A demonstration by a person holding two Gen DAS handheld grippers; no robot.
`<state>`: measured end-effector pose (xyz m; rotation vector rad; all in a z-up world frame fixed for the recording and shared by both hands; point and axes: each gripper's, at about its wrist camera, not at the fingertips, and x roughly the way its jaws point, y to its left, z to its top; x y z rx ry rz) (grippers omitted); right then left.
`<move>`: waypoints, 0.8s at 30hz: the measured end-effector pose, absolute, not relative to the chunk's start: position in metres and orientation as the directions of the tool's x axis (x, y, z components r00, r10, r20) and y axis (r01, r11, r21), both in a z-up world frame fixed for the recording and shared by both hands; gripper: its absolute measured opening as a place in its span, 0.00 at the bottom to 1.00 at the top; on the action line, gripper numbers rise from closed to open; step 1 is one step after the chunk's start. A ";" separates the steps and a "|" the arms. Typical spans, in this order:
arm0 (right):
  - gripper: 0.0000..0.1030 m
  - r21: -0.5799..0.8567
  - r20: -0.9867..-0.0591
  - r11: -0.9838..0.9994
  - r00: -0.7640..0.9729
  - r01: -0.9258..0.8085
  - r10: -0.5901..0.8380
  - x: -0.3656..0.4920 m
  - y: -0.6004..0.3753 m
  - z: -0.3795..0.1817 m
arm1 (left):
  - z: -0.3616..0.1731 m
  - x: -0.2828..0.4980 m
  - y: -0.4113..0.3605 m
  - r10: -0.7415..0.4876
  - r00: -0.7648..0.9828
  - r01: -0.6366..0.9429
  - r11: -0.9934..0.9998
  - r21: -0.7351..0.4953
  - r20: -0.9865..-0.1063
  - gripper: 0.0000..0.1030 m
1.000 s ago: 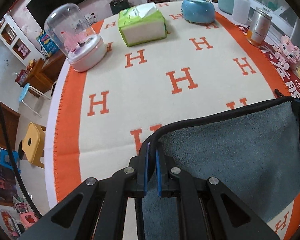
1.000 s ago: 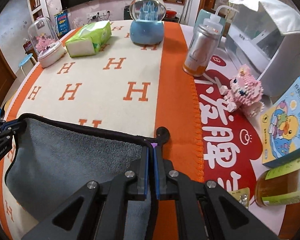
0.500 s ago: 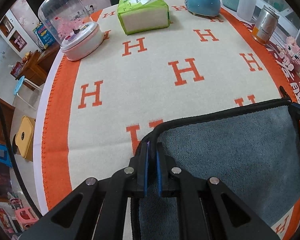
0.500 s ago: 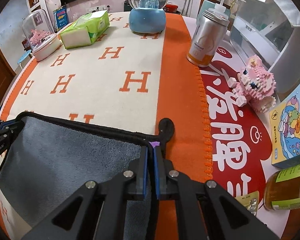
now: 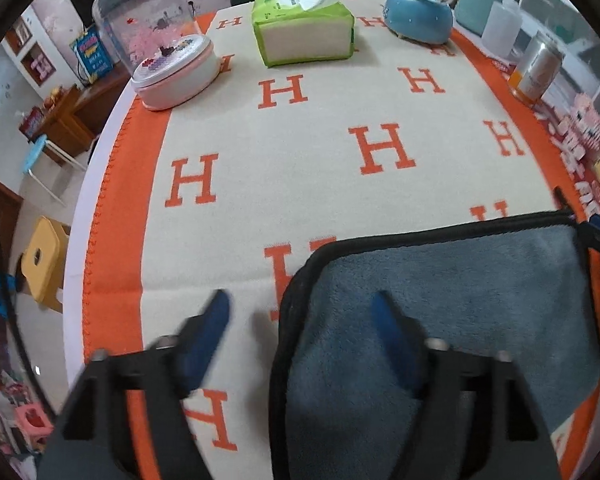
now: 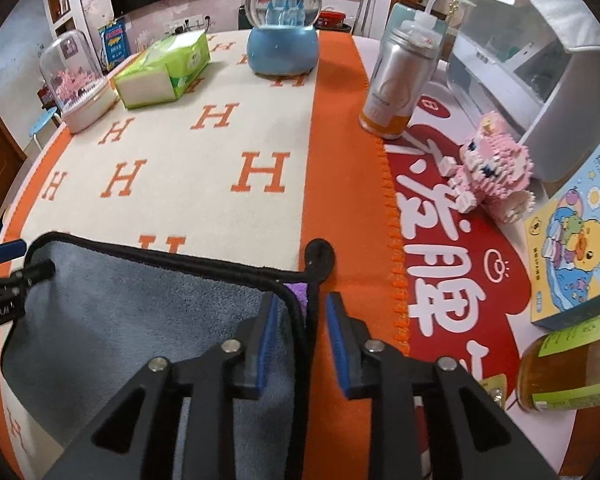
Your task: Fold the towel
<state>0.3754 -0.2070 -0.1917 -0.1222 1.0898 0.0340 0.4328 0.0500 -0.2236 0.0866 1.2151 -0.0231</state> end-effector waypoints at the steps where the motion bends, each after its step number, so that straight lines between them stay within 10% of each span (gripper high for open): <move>1: 0.34 -0.085 -0.883 0.993 0.467 -0.083 -0.036 0.373 -0.207 -0.187 | -0.221 0.431 0.050 0.028 0.349 0.061 0.997 0.052 -0.937 0.77; 24: 0.37 0.008 -0.850 0.993 0.522 -0.116 0.068 0.266 -0.190 -0.081 | -0.086 0.313 0.029 -0.085 0.470 0.115 0.993 -0.034 -0.879 0.78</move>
